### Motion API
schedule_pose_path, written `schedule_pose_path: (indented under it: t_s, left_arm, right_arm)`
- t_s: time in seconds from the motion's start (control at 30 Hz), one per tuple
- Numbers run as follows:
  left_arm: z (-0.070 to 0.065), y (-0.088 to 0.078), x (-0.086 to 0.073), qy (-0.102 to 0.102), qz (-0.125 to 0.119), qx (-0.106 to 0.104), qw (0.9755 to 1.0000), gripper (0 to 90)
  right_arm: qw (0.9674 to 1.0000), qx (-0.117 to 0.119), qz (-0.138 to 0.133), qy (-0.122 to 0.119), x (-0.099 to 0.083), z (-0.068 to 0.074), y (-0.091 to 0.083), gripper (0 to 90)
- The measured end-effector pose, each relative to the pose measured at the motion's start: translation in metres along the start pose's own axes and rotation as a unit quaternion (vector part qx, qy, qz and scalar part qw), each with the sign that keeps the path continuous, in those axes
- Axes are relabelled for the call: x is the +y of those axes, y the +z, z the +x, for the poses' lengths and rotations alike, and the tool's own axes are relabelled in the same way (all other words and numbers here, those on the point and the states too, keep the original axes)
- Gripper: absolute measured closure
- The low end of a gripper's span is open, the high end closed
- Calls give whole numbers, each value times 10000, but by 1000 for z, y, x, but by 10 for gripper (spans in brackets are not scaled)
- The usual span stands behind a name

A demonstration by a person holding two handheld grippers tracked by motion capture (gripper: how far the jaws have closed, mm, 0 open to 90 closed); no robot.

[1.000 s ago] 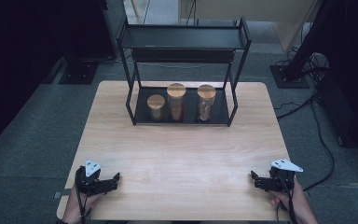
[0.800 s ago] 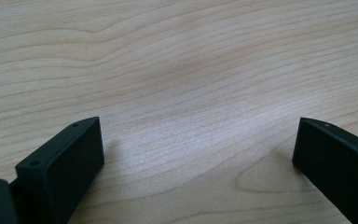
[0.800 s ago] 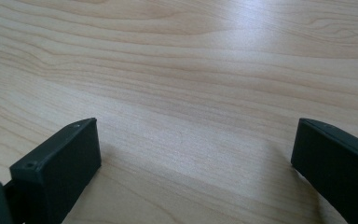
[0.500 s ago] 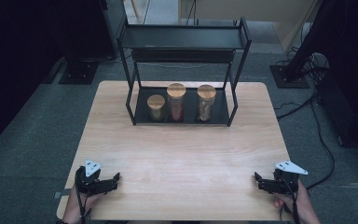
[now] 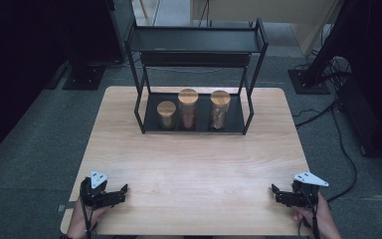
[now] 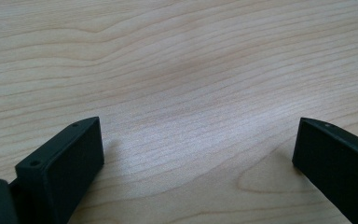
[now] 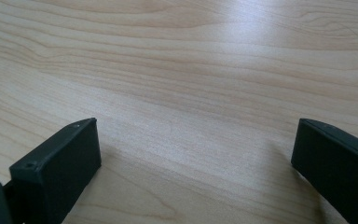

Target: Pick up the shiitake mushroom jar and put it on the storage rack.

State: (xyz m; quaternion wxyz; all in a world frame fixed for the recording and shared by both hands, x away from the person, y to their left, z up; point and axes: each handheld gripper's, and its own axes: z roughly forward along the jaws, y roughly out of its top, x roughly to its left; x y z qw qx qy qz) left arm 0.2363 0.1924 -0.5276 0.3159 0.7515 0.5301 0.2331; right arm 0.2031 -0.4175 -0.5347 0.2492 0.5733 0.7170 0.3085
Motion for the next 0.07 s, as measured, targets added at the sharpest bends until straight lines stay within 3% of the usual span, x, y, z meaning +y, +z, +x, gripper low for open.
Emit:
schedule_pose_path:
  t_s: [0.07]
  left_arm:
    - [0, 0, 0, -1, 8, 3, 10000, 19]
  right_arm:
    - [10000, 25, 1, -3, 0, 0, 0, 7]
